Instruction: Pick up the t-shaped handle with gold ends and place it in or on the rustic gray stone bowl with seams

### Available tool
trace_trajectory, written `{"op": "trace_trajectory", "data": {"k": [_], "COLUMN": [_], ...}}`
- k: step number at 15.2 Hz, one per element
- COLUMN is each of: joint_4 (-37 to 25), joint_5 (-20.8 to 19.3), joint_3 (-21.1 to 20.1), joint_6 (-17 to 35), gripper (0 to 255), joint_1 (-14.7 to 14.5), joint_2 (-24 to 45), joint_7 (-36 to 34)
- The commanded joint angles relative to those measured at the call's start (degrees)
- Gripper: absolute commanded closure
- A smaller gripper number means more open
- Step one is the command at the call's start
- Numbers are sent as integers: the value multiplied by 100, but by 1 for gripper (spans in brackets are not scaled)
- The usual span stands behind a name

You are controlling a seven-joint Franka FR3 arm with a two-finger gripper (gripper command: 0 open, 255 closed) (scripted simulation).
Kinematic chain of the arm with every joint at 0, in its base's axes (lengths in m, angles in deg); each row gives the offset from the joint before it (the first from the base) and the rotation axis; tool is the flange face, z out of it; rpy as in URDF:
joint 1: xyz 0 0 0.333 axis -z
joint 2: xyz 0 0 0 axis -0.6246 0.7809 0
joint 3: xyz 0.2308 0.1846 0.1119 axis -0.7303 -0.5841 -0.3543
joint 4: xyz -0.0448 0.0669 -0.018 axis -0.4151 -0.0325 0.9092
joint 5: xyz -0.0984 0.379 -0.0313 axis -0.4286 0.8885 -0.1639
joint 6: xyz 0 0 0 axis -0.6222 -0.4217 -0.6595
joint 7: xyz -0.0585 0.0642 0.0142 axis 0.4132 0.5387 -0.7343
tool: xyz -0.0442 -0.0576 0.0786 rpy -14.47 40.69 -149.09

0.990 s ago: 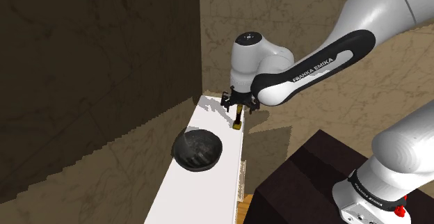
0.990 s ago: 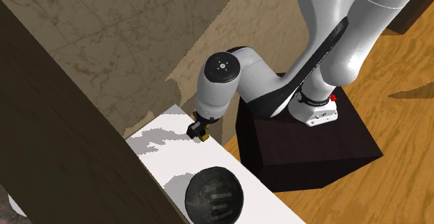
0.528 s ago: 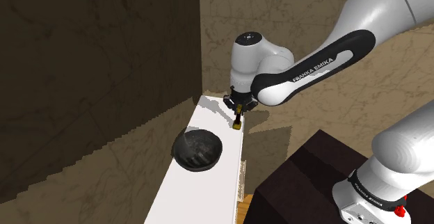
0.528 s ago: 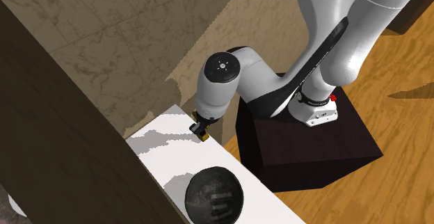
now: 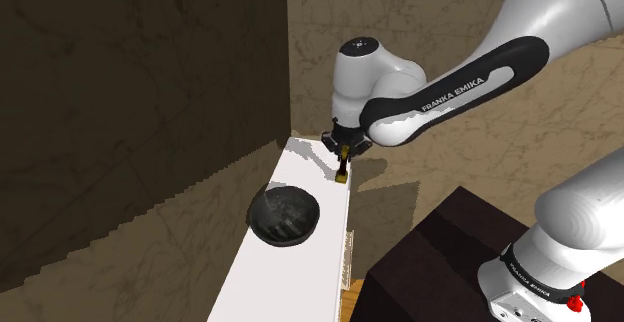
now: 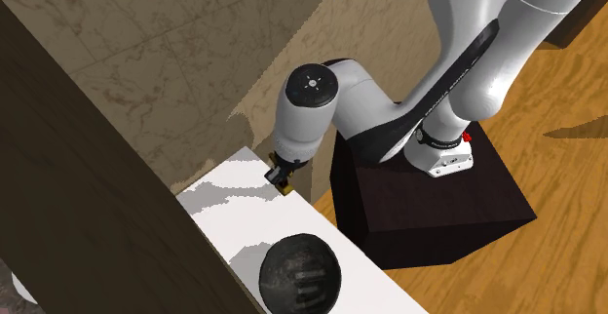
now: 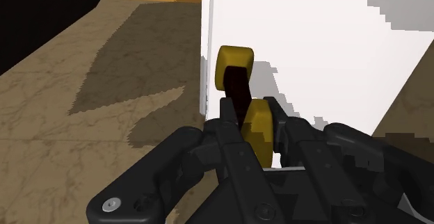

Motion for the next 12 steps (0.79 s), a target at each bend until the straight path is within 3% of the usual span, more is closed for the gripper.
{"op": "trace_trajectory", "data": {"k": [1,12], "joint_4": [-67,-466], "joint_5": [156,771], "joint_3": [36,308], "joint_6": [-144,-969], "gripper": [255,255], "joint_1": [-39,-238], "joint_2": [-124,-740], "joint_7": [133,726]}}
